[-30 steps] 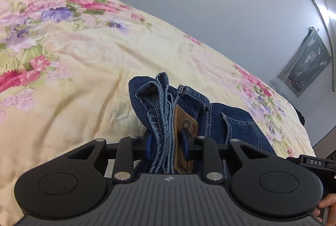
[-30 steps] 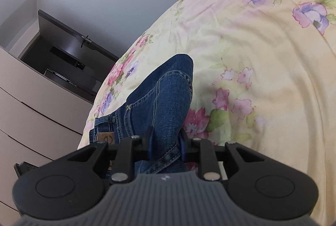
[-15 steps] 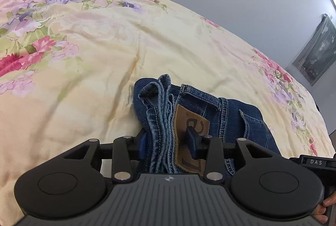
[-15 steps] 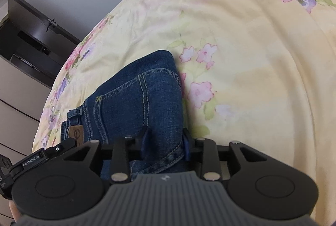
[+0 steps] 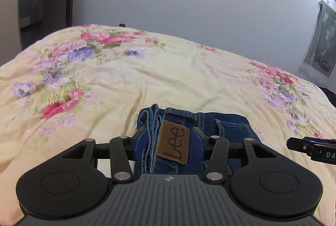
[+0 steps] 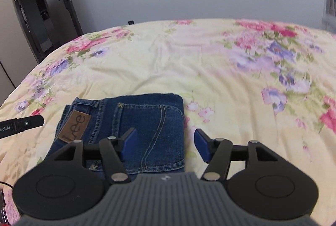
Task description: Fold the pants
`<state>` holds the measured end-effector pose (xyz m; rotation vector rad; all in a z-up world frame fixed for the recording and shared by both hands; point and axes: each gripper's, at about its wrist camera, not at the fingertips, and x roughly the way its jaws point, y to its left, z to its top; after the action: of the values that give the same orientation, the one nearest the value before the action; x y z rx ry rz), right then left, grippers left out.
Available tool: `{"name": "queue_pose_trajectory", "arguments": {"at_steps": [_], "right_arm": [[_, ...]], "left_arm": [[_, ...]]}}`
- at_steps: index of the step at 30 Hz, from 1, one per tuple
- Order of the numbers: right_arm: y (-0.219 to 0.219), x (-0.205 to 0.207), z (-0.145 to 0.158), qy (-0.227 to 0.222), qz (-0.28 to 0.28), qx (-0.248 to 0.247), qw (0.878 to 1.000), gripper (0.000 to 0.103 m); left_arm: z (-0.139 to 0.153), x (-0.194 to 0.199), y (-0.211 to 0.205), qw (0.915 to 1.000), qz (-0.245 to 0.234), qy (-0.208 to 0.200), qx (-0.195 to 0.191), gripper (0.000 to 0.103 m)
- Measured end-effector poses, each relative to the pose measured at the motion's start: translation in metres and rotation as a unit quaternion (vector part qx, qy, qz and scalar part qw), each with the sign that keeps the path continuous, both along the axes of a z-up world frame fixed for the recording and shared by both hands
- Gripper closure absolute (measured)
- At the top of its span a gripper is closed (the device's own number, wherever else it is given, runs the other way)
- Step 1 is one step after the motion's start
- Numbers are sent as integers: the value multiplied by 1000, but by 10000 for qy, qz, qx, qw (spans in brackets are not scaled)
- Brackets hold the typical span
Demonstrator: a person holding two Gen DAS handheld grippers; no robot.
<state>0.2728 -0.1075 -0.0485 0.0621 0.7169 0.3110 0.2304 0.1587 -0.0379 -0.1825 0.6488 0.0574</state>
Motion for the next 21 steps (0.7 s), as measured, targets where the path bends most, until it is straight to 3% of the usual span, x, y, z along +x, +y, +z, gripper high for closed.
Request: {"name": "queue_pose_trajectory", "arguments": {"at_steps": [8, 12, 21], "right_arm": [[-3, -89, 49, -742, 147, 74, 9971, 29], [-5, -130, 57, -1032, 138, 3, 9946, 22], [-3, -198, 56, -1248, -138, -147, 9920, 22]], "left_arm": [[40, -59, -36, 9976, -212, -496, 440, 34], [48, -86, -50, 9948, -301, -688, 682, 29], [51, -128, -67, 9894, -300, -743, 1209, 25]]}}
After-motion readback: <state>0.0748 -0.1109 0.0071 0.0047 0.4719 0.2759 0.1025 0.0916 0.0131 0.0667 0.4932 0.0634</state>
